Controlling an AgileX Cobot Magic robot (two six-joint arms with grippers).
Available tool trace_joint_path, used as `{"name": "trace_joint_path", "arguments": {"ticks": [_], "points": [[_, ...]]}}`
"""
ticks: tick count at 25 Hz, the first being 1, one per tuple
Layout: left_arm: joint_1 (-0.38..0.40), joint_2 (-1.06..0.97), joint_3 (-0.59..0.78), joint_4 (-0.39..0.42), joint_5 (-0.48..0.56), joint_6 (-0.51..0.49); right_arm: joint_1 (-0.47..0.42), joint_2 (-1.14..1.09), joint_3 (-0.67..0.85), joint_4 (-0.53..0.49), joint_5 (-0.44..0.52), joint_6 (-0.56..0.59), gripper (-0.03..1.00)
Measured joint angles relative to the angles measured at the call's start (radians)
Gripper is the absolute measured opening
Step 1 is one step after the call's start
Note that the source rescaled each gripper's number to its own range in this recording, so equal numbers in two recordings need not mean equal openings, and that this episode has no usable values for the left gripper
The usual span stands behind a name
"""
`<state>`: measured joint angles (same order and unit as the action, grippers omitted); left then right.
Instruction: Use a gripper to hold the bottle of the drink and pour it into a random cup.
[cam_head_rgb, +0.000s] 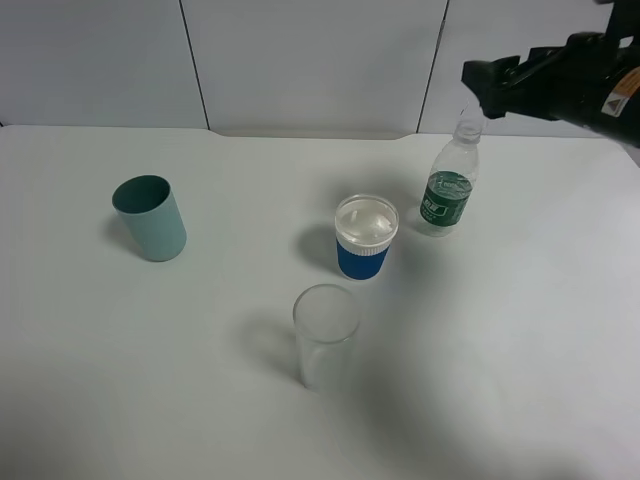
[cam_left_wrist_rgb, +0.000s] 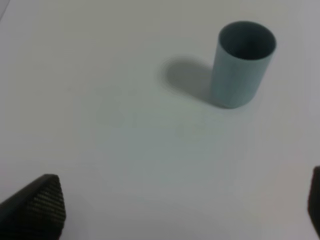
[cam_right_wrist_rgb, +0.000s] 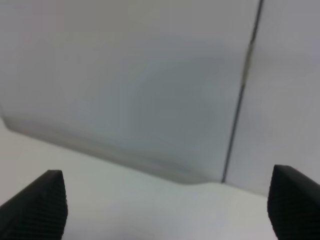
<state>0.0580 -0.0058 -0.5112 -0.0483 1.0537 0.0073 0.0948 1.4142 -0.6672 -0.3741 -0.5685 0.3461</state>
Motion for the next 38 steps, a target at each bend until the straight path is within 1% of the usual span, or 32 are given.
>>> {"name": "trace_joint_path", "arguments": {"ticks": [4,8,12,15,18,22,25,28,32,33,34,35,36,37,38], "points": [[0.000,0.000,0.000,0.000,0.000,0.000,-0.001,-0.140,0.000,0.045,0.138,-0.091,0.77],[0.000,0.000,0.000,0.000,0.000,0.000,-0.037,-0.282,0.000,0.071,0.274,-0.171,0.77],[0.000,0.000,0.000,0.000,0.000,0.000,-0.106,-0.442,0.000,0.085,0.408,-0.188,0.77],[0.000,0.000,0.000,0.000,0.000,0.000,-0.145,-0.567,0.000,0.088,0.529,-0.189,0.77],[0.000,0.000,0.000,0.000,0.000,0.000,-0.150,-0.687,0.000,0.103,0.660,-0.190,0.77],[0.000,0.000,0.000,0.000,0.000,0.000,-0.150,-0.843,0.000,0.134,0.796,-0.191,0.77],[0.000,0.000,0.000,0.000,0.000,0.000,-0.150,-0.951,0.000,0.145,0.920,-0.191,0.77],[0.000,0.000,0.000,0.000,0.000,0.000,-0.150,-1.042,0.000,0.199,1.031,-0.203,0.77],[0.000,0.000,0.000,0.000,0.000,0.000,-0.150,-1.138,0.000,0.271,1.163,-0.258,0.77],[0.000,0.000,0.000,0.000,0.000,0.000,-0.150,-1.138,0.000,0.271,1.163,-0.258,0.77],[0.000,0.000,0.000,0.000,0.000,0.000,-0.150,-1.174,0.000,0.313,1.226,-0.294,0.77],[0.000,0.000,0.000,0.000,0.000,0.000,-0.150,-1.174,0.000,0.313,1.226,-0.294,0.77],[0.000,0.000,0.000,0.000,0.000,0.000,-0.150,-1.192,0.000,0.336,1.261,-0.310,0.77],[0.000,0.000,0.000,0.000,0.000,0.000,-0.150,-1.225,0.000,0.383,1.318,-0.346,0.77],[0.000,0.000,0.000,0.000,0.000,0.000,-0.150,-1.238,0.000,0.408,1.344,-0.374,0.77]]}}
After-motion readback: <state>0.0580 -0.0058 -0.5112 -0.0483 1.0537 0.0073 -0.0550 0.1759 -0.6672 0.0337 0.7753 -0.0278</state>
